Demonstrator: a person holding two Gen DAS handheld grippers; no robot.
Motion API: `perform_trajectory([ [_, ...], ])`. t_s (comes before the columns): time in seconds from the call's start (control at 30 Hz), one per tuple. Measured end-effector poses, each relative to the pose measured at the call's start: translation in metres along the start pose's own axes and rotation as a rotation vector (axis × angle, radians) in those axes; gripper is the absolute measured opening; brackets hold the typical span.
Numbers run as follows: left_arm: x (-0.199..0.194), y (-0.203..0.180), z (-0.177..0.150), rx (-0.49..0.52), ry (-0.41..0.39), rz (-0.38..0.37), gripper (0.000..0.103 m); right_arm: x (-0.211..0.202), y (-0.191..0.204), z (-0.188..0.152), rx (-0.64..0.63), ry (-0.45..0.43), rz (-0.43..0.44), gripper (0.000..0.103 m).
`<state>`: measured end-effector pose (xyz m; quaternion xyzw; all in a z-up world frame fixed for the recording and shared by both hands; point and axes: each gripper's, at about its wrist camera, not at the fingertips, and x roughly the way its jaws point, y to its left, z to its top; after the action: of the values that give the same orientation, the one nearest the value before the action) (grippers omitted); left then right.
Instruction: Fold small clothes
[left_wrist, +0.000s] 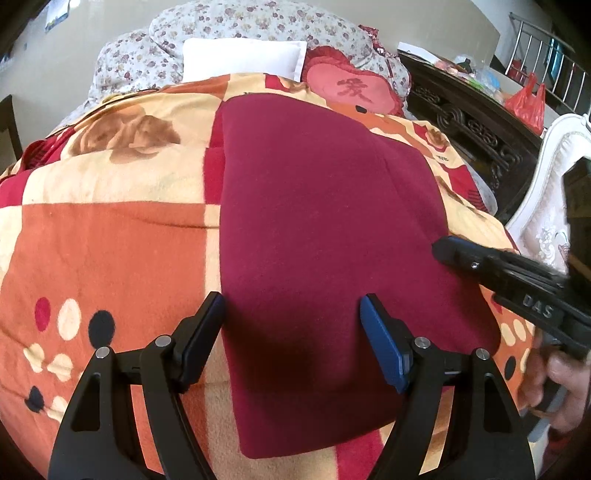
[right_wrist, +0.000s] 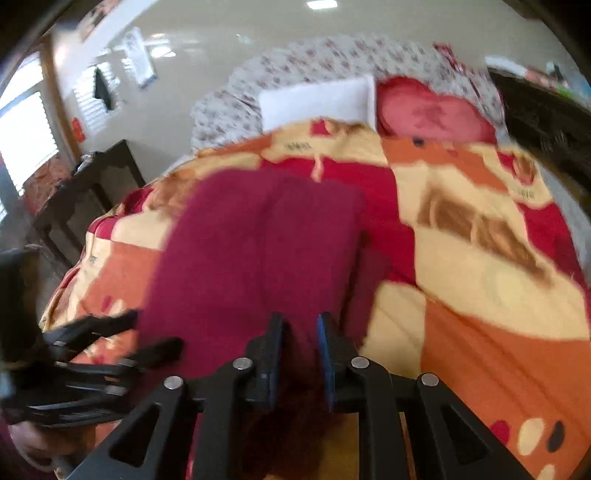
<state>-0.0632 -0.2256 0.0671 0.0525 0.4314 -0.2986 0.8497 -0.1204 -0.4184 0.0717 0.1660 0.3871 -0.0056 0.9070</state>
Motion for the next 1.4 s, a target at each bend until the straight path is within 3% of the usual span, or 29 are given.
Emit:
perform_trajectory([
  [0.07, -0.002, 0.003, 0.000, -0.004, 0.011, -0.019, 0.075, -0.005, -0.007, 0.001, 0.041, -0.016, 0.042, 0.017],
  [0.13, -0.005, 0.013, 0.003, -0.038, 0.021, -0.068, 0.075, -0.017, -0.009, 0.001, 0.056, -0.053, 0.067, 0.024],
  [0.2, -0.009, 0.028, 0.007, -0.091, 0.005, -0.137, 0.075, -0.024, -0.014, 0.000, 0.073, -0.095, 0.060, 0.060],
  [0.27, -0.009, 0.039, 0.012, -0.129, -0.015, -0.193, 0.078, -0.025, -0.021, -0.002, 0.100, -0.121, 0.089, 0.072],
  [0.47, 0.019, 0.055, 0.022, -0.214, 0.053, -0.282, 0.078, 0.012, -0.039, -0.001, 0.210, -0.037, 0.200, 0.072],
  [0.67, 0.044, 0.045, 0.022, -0.228, 0.088, -0.339, 0.080, 0.043, -0.046, -0.001, 0.267, 0.009, 0.282, 0.080],
  [0.73, 0.045, 0.041, 0.024, -0.214, 0.086, -0.339, 0.080, 0.043, -0.040, 0.000, 0.241, -0.008, 0.264, 0.069],
  [0.77, 0.044, 0.039, 0.026, -0.205, 0.085, -0.334, 0.078, 0.038, -0.035, 0.002, 0.219, -0.014, 0.261, 0.056],
  [0.8, 0.041, 0.039, 0.027, -0.207, 0.084, -0.335, 0.074, 0.031, -0.029, 0.004, 0.203, -0.018, 0.248, 0.050],
  [0.87, 0.025, 0.041, 0.029, -0.210, 0.060, -0.361, 0.057, 0.016, -0.020, 0.007, 0.178, -0.039, 0.256, 0.044],
  [0.93, 0.001, 0.040, 0.030, -0.193, 0.042, -0.372, 0.054, -0.002, -0.004, 0.009, 0.145, -0.051, 0.269, 0.043],
  [1.07, -0.055, 0.051, 0.012, -0.167, 0.028, -0.353, 0.054, -0.031, 0.031, 0.001, 0.116, -0.050, 0.334, 0.043],
  [1.2, -0.091, 0.076, -0.027, -0.180, 0.085, -0.297, 0.055, -0.037, 0.069, -0.024, 0.121, 0.017, 0.392, 0.044],
  [1.3, -0.090, 0.094, -0.058, -0.183, 0.138, -0.229, 0.055, -0.016, 0.098, -0.055, 0.072, 0.120, 0.337, 0.052],
  [1.37, -0.080, 0.105, -0.075, -0.183, 0.200, -0.134, 0.055, 0.001, 0.109, -0.073, 0.024, 0.228, 0.259, 0.053],
  [1.4, -0.080, 0.110, -0.081, -0.195, 0.205, -0.138, 0.055, -0.003, 0.110, -0.078, 0.014, 0.220, 0.236, 0.053],
])
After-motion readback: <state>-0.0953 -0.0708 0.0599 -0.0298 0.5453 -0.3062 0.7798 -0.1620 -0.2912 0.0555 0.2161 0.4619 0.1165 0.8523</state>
